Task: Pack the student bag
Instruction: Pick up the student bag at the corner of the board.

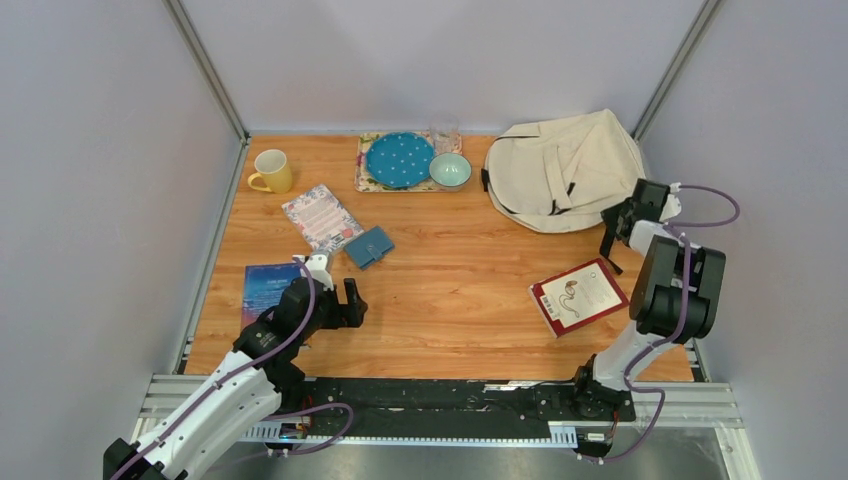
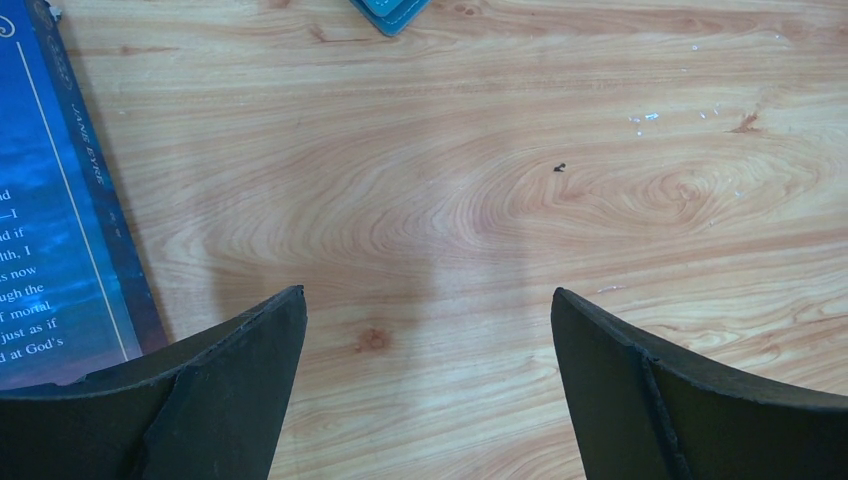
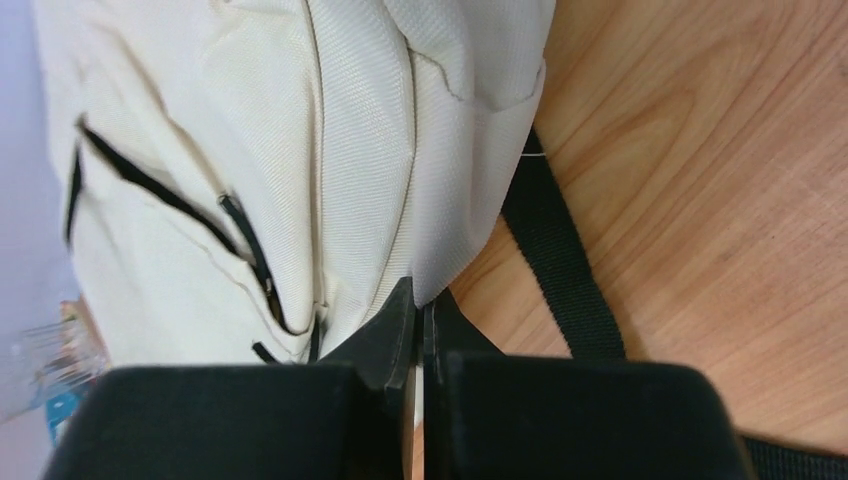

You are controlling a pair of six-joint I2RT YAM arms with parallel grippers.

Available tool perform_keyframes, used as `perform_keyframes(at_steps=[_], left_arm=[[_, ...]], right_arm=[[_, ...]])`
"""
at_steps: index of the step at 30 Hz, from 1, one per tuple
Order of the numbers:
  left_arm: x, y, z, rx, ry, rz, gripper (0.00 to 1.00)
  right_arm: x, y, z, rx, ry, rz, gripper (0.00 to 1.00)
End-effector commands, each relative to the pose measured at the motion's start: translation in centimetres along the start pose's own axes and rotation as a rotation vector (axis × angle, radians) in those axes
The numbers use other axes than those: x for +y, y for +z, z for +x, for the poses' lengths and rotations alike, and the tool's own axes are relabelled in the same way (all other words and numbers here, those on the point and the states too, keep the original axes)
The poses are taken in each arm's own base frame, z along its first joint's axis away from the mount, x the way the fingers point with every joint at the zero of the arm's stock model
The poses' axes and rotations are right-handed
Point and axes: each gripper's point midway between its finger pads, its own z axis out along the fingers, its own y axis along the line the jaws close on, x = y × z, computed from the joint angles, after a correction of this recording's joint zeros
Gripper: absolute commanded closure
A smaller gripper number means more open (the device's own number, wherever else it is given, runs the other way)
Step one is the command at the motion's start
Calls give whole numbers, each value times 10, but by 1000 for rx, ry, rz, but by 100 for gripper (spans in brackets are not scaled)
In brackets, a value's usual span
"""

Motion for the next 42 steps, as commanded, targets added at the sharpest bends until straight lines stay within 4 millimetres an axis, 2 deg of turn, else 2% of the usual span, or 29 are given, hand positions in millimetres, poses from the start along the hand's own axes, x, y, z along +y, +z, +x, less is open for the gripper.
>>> perform_keyframes(at_steps=[1, 3, 4, 5, 8, 9, 11, 12, 15, 16, 21, 22, 25, 26, 28, 29, 34, 36, 41, 42], left_arm=[[-14, -5, -21, -58, -27, 51, 1], [-15, -4, -21, -58, -30, 54, 1], [-15, -4, -22, -63, -34, 55, 1], [-17, -5, -23, -64, -37, 61, 1], [-20, -6, -26, -66, -41, 77, 1], [-21, -6, -27, -70, -43, 80, 1], [-24, -7, -31, -79, -48, 89, 1], [-25, -8, -32, -81, -48, 94, 1], [-28, -10, -38, -90, -50, 97, 1], [-29, -12, -42, -101, -51, 101, 1], [-34, -16, -52, -121, -52, 116, 1], [-36, -18, -54, -125, -52, 123, 1], [-41, -20, -58, -131, -56, 146, 1], [-42, -21, -58, -132, -57, 151, 1], [-45, -22, -60, -132, -54, 164, 1], [-46, -23, -61, -134, -54, 166, 1], [-49, -27, -68, -156, -55, 177, 1], [-50, -29, -72, -171, -56, 179, 1], [-54, -33, -85, -209, -70, 191, 1], [-56, -34, -88, -221, -76, 198, 1]], right_arm=[[55, -44, -44, -99, 5, -202, 100], [75, -70, -58, -119, 4, -278, 100], [76, -78, -62, -116, 8, -281, 100], [92, -99, -75, -152, 2, -329, 100], [91, -125, -83, -156, 3, -319, 100], [97, -144, -90, -182, 1, -349, 100], [101, -165, -89, -187, -7, -380, 100], [104, -184, -90, -211, -16, -411, 100], [111, -212, -87, -226, -25, -478, 100], [116, -228, -87, -236, -36, -510, 100], [131, -275, -82, -224, -95, -598, 100], [134, -290, -82, -235, -108, -619, 100], [139, -310, -77, -223, -129, -664, 100], [143, -326, -77, -234, -145, -695, 100], [145, -339, -73, -225, -155, -716, 100], [149, -357, -74, -249, -166, -745, 100], [161, -398, -59, -197, -144, -880, 100], [165, -410, -38, -98, -135, -953, 100], [159, -425, -8, -50, -63, -1020, 100], [160, -429, 4, -7, -50, -1042, 100]])
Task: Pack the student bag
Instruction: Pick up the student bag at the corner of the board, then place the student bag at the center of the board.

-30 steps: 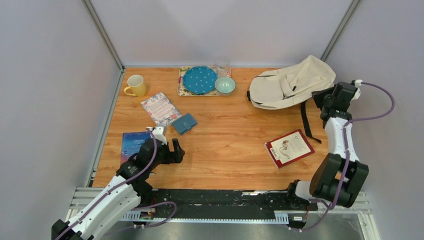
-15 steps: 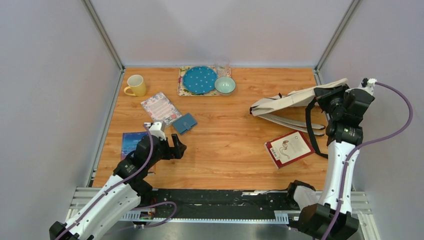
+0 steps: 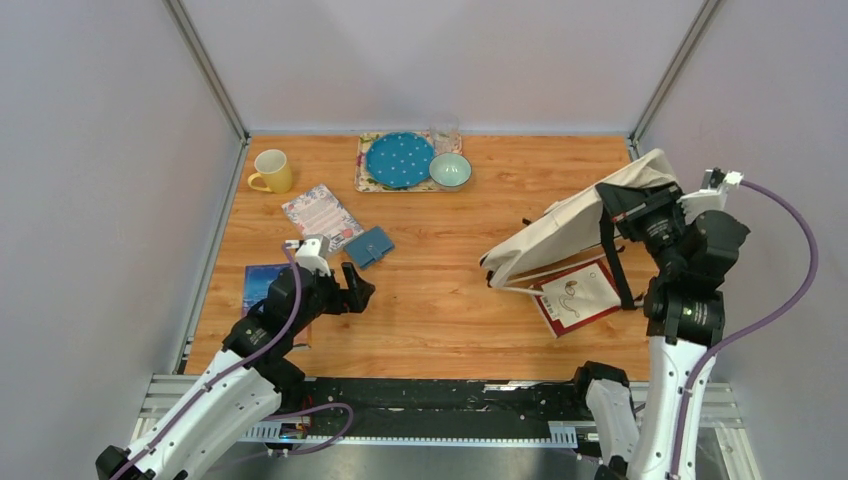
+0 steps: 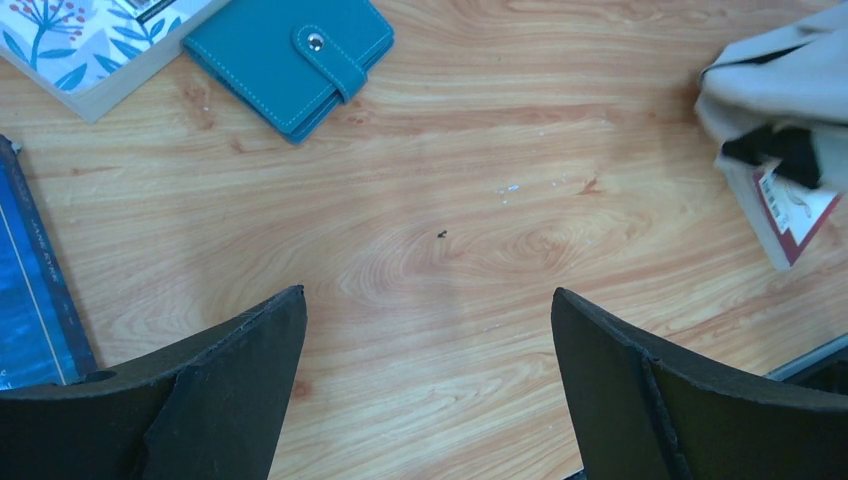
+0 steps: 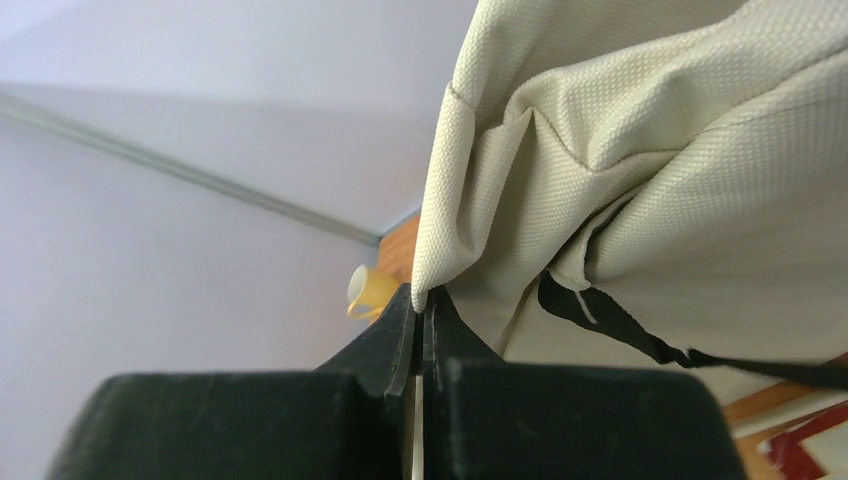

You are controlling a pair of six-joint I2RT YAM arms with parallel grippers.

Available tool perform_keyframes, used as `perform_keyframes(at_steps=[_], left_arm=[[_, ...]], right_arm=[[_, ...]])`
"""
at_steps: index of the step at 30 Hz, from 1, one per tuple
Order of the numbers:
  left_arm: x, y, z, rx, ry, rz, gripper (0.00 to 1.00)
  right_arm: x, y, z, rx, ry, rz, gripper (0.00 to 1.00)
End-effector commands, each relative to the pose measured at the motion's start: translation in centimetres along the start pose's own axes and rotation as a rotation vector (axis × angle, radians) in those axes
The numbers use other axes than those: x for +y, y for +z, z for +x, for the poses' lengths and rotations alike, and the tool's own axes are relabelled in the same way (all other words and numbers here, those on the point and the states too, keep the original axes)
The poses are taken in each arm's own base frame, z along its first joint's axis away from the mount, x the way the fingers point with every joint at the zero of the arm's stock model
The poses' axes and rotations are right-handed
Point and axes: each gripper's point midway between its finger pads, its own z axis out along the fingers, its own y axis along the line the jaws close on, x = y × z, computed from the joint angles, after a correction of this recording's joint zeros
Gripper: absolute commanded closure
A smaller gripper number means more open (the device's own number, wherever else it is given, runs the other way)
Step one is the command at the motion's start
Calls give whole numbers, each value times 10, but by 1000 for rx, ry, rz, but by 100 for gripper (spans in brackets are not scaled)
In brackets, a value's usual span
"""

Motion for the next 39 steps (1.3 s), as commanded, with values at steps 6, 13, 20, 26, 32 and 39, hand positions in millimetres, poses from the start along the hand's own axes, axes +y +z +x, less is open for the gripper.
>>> perform_keyframes(at_steps=[6, 13, 20, 26, 32, 39], left_arm=[[-31, -6, -44, -123, -60, 103, 1], [-34, -7, -48, -122, -86, 104, 1], [-30, -16, -57, -158, -89, 74, 1], [-19, -23, -57, -189, -80, 33, 1], [-22, -21, -51, -172, -65, 62, 1], [-28, -5, -20, -54, -43, 125, 1]], right_arm=[[59, -14, 57, 91, 111, -254, 100], [111, 25, 57, 132, 52, -318, 100], [109, 55, 100, 200, 29, -277, 100], [46, 22, 175, 287, 19, -167, 100], [-30, -16, 242, 391, 38, -2, 100], [-94, -44, 283, 498, -46, 157, 100]])
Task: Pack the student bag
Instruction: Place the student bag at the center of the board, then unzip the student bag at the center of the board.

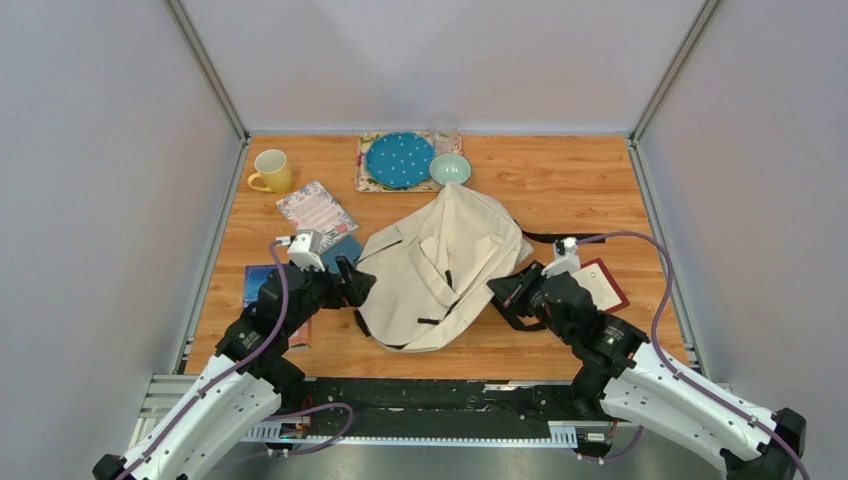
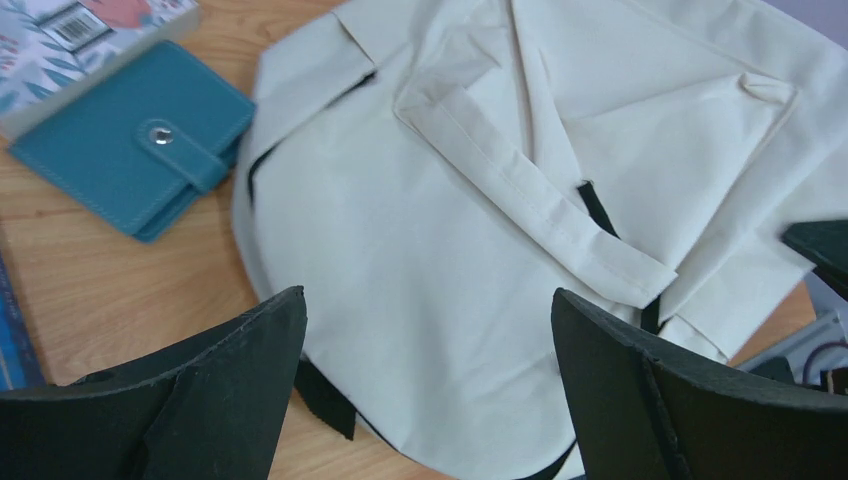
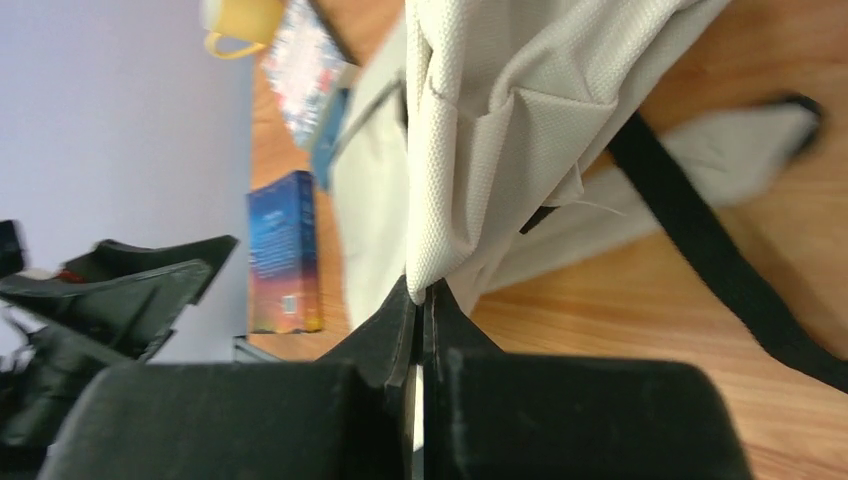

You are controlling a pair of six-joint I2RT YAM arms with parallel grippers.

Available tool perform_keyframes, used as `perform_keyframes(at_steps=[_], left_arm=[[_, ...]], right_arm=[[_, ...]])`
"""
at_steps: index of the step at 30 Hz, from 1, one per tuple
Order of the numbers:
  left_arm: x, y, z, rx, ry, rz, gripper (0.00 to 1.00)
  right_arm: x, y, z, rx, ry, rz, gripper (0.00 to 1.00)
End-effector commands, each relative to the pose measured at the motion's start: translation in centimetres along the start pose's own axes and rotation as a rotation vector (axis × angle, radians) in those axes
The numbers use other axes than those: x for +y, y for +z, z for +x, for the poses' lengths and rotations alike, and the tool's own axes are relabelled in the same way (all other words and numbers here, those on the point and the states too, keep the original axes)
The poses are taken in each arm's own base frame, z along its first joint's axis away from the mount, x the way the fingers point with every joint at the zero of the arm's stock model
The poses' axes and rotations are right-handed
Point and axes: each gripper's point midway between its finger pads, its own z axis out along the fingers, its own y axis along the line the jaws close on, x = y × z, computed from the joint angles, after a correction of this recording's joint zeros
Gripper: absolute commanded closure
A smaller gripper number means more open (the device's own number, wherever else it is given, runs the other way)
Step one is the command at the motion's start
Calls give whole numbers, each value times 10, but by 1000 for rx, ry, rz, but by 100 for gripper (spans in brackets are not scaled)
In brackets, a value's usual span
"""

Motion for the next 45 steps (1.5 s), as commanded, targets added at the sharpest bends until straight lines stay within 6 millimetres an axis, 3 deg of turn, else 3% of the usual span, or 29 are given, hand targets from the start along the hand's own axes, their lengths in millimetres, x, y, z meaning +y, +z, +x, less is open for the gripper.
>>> perform_keyframes(at_steps=[1, 5, 10, 11, 12, 16, 24, 29, 39, 45], left_arm=[[-14, 6, 25, 106, 19, 109, 1], [-27, 10, 55, 215, 15, 224, 1], [-21, 14, 83, 273, 1, 248, 1], [-22, 16, 83, 267, 0, 257, 1], [-20, 15, 90, 280, -1, 260, 1], [-21, 16, 97, 293, 6, 267, 1], [-45, 20, 99, 274, 61, 311, 2], [-56, 23, 112, 305, 115, 313, 3], [-65, 35, 133, 328, 137, 323, 3], [-65, 40, 145, 361, 147, 321, 3]], right_arm=[[-39, -2, 20, 27, 0, 121, 99], [-70, -6, 27, 23, -19, 200, 89], [-91, -6, 41, 46, 13, 229, 78], [-99, -7, 43, 46, 15, 238, 74], [-102, -7, 45, 46, 16, 244, 60], [-112, -7, 45, 20, 38, 256, 45], [-129, -3, 42, -31, 35, 304, 13], [-135, 2, 41, -63, 46, 302, 8], [-110, 18, 30, -120, 65, 197, 6], [-106, 30, 37, -81, 52, 191, 6]])
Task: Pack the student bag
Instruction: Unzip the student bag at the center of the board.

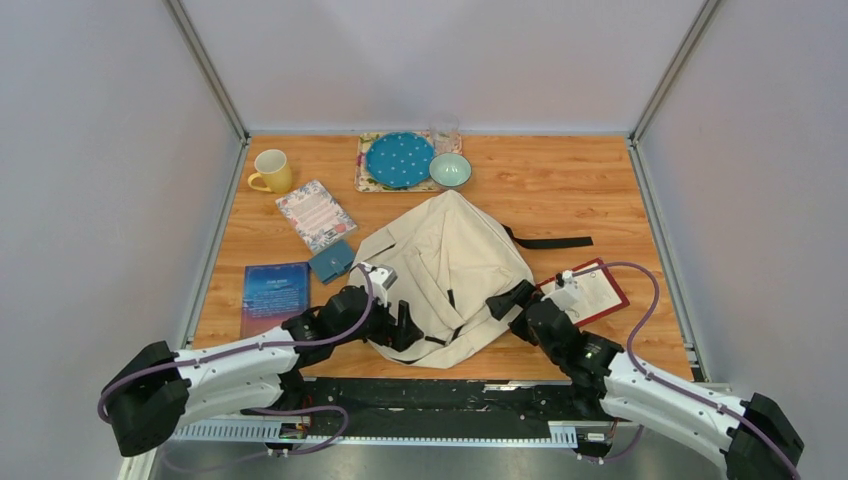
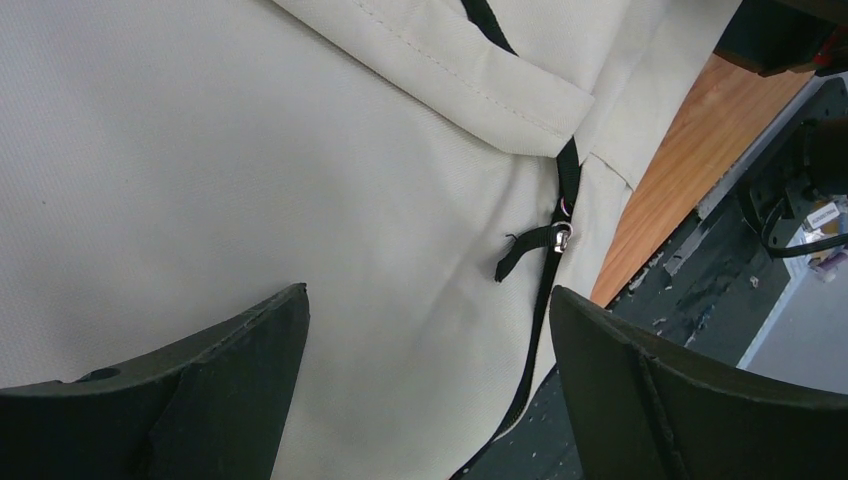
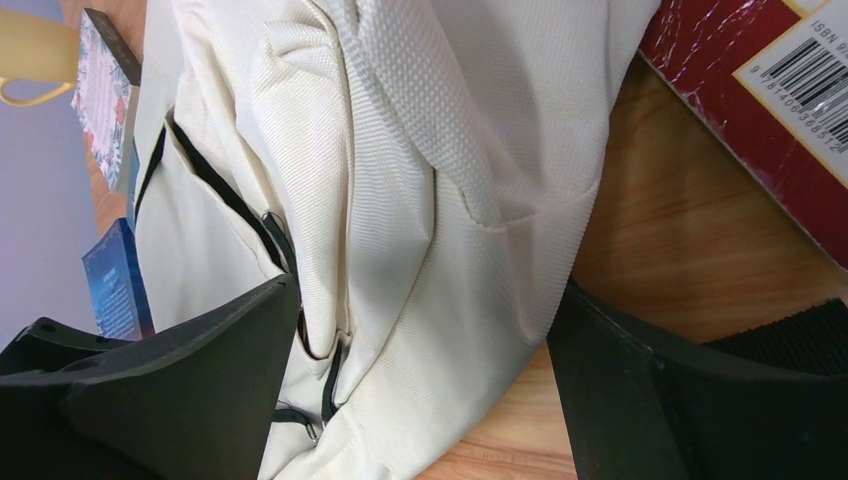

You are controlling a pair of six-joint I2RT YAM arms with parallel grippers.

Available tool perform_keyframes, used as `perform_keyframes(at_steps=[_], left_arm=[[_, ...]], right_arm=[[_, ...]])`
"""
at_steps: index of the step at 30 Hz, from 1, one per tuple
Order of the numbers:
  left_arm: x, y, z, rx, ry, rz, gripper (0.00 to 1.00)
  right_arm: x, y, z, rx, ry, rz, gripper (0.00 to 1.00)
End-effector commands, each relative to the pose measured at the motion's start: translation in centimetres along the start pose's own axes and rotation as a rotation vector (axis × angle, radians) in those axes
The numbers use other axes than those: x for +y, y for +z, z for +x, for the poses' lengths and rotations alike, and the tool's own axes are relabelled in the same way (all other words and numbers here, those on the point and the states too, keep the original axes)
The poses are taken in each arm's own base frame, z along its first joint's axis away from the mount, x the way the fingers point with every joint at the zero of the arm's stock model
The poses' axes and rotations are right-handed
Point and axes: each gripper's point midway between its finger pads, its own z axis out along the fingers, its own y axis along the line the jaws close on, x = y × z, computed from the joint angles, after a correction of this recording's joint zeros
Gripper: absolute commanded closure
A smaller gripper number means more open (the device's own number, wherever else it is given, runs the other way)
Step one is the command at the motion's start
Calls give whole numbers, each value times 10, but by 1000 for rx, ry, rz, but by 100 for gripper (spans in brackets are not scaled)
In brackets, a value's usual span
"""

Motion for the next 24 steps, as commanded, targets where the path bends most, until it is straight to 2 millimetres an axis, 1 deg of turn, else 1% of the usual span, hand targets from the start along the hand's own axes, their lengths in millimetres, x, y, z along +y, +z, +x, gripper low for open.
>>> perform_keyframes(at_steps=[1, 2, 5, 6, 7, 8, 9, 11, 12, 14, 15, 16, 21, 23, 24], left_arm=[[-13, 7, -15, -46, 3, 39, 3], [-13, 8, -14, -40, 2, 41, 3], [-14, 11, -11, -30, -2, 49, 3], [-14, 12, -10, -25, -3, 55, 3], [-16, 13, -11, -26, -5, 61, 3], [-18, 14, -12, -27, -12, 70, 3], [-21, 14, -12, -24, -14, 82, 3], [-26, 16, -15, -26, -20, 96, 3], [-28, 17, -15, -19, -22, 103, 3], [-31, 19, -14, -6, -25, 102, 3], [-33, 20, -14, -2, -26, 108, 3], [-32, 21, -12, 9, -31, 101, 3], [-42, 26, -8, 38, -47, 136, 4], [-45, 29, -5, 54, -47, 147, 6], [-47, 30, -4, 60, -48, 157, 8]], right_arm=[[28, 4, -12, -39, 25, -73, 8], [27, 4, -12, -43, 28, -71, 9], [30, 3, -16, -62, 43, -93, 26], [31, 2, -18, -66, 48, -100, 35], [32, 0, -21, -80, 55, -111, 40], [31, -1, -21, -83, 59, -110, 47], [30, -2, -22, -87, 63, -110, 63], [31, -5, -26, -101, 70, -118, 74], [31, -6, -29, -109, 72, -122, 86], [31, -9, -31, -116, 76, -127, 93], [32, -10, -32, -119, 80, -130, 100], [32, -10, -31, -115, 79, -132, 100], [30, -9, -28, -101, 80, -128, 100], [31, -9, -27, -95, 82, -130, 100], [31, -9, -26, -90, 80, -130, 100]])
